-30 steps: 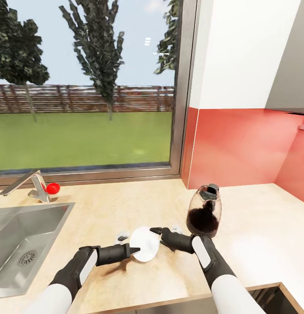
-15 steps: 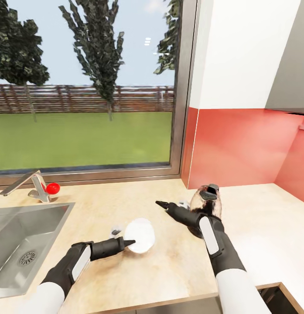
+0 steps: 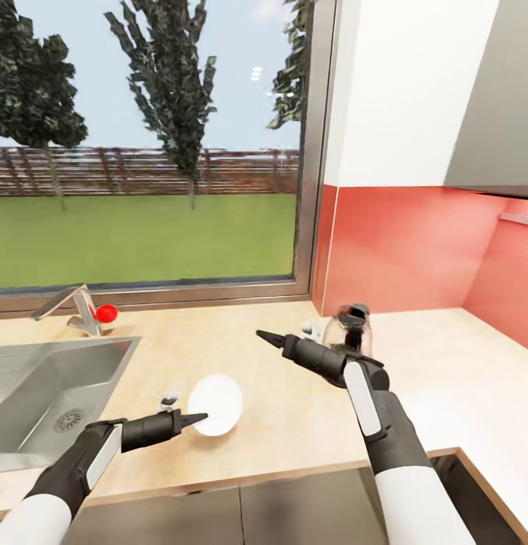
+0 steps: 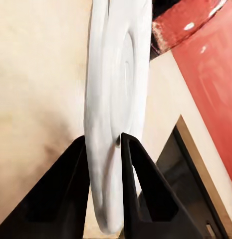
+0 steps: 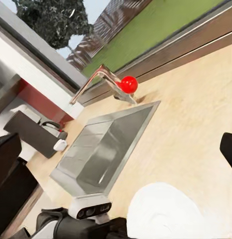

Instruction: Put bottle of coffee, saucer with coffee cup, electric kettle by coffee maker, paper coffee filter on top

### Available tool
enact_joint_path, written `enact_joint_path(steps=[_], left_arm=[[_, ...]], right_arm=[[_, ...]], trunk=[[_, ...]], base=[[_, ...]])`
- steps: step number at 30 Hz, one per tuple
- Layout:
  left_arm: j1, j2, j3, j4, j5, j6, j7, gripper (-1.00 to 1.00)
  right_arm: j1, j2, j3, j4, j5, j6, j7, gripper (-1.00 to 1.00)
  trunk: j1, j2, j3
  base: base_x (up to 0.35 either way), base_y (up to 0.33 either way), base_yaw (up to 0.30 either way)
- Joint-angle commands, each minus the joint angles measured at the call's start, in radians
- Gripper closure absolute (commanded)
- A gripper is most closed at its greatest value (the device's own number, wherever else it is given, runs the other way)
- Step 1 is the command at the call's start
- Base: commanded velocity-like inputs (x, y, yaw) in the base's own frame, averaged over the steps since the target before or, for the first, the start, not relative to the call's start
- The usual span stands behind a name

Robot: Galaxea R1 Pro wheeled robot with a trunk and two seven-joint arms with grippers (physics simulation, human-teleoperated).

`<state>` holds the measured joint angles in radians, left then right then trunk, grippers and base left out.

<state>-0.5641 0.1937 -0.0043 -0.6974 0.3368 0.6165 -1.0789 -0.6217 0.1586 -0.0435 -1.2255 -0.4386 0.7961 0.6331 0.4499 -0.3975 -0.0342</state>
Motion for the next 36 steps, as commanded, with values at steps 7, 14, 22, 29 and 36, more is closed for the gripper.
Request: enact_joint_path(steps=[7,14,22,29,36], left_arm=[[0.010,0.003,0.000,-0.002,0.009,0.007,-0.016,1.00],[0.012,0.027,0.000,-0.002,0.007,0.007,-0.131,1.00],[0.012,0.028,0.000,-0.001,0.007,0.008,-0.131,1.00],[0.012,0.033,0.001,-0.001,0.007,0.008,-0.133,1.00],[0.012,0.038,0.001,-0.001,0.007,0.008,-0.136,1.00]], right_arm=[[-0.001,0.000,0.001,-0.001,0.000,0.006,0.007,-1.00],[-0.001,-0.009,0.001,-0.001,0.000,0.008,0.027,-1.00],[-0.001,-0.009,0.002,0.000,0.000,0.008,0.027,-1.00],[-0.001,-0.008,0.002,0.000,0.000,0.008,0.027,-1.00],[-0.001,-0.008,0.002,0.000,0.000,0.008,0.027,-1.00]], trunk=[[0.000,-0.003,-0.002],[0.000,-0.003,-0.002],[0.000,-0.003,0.003],[0.000,-0.003,0.005],[0.000,-0.003,0.005]], base=[[-0.342,0.100,0.000],[-0.338,0.160,0.191],[-0.329,0.180,0.274],[-0.293,0.218,0.275],[-0.277,0.234,0.278]])
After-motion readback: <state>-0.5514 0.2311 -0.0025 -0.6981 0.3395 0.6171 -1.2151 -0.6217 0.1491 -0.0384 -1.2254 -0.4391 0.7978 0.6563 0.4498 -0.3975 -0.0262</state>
